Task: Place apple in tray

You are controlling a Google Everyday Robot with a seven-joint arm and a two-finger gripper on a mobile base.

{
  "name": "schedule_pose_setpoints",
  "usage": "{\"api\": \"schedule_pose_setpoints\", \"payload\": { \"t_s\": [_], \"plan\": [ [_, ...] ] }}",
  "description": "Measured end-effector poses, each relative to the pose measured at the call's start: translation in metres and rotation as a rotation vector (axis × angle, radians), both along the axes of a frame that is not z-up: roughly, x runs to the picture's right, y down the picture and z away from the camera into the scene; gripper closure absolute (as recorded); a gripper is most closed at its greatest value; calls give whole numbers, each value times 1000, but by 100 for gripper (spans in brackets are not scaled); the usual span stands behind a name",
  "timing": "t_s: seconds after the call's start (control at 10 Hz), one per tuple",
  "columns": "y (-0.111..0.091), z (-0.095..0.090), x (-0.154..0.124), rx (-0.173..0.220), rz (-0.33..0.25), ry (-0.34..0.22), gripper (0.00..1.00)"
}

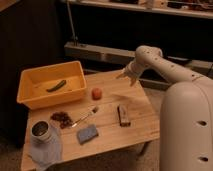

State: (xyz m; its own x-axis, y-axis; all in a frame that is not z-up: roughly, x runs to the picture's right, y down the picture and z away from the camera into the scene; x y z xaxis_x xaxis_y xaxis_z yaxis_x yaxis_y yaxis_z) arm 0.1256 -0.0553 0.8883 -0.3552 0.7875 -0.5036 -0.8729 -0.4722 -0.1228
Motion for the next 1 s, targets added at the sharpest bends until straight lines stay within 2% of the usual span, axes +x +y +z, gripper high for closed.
{"api": "schedule_pose_setpoints", "payload": {
  "t_s": [0.4,0.7,1.0],
  "plan": [
    [7,-6,2,-5,-9,1,35],
    [4,-14,-11,11,-23,-67,35],
    [-12,-23,-71,45,-77,-163,35]
  ]
}}
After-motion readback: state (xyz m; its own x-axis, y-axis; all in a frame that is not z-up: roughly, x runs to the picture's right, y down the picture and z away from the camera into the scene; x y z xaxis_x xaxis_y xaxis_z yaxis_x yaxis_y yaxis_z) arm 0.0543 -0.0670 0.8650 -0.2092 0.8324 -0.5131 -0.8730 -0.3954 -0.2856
